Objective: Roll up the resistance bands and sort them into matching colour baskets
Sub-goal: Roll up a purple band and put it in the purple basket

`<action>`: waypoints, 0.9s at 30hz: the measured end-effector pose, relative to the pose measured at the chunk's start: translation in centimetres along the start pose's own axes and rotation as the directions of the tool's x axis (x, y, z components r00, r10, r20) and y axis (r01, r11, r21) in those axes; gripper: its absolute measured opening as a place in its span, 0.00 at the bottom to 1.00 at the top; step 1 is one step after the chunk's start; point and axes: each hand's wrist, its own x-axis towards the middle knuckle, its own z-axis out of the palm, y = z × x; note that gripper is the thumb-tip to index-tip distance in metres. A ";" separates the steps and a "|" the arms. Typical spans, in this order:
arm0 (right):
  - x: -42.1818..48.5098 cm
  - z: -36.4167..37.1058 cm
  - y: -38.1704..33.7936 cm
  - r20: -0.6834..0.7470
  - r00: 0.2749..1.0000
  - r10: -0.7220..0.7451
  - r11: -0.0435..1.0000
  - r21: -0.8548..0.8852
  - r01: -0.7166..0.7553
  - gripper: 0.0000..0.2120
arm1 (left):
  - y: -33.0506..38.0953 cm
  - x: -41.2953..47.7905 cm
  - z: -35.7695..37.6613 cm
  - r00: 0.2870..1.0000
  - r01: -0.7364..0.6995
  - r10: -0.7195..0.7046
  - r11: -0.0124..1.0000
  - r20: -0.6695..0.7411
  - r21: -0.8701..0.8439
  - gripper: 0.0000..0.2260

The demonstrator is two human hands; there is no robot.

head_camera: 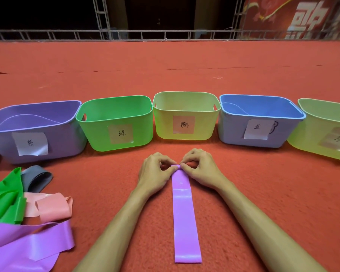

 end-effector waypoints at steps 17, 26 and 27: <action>0.0 -0.2 -0.4 0.011 1.000 -0.022 0.996 0.088 0.021 0.03 | 0.8 -0.1 -0.4 0.999 -0.042 0.043 0.997 0.015 -0.068 0.02; 0.1 0.2 0.1 -0.065 0.997 -0.042 0.999 0.004 0.042 0.07 | 0.2 0.2 -0.2 0.999 -0.036 0.036 0.999 -0.040 -0.004 0.07; 0.1 0.2 0.3 -0.074 0.996 -0.041 0.999 -0.005 0.040 0.07 | 0.1 0.2 -0.1 0.999 -0.034 0.036 0.997 -0.029 0.062 0.07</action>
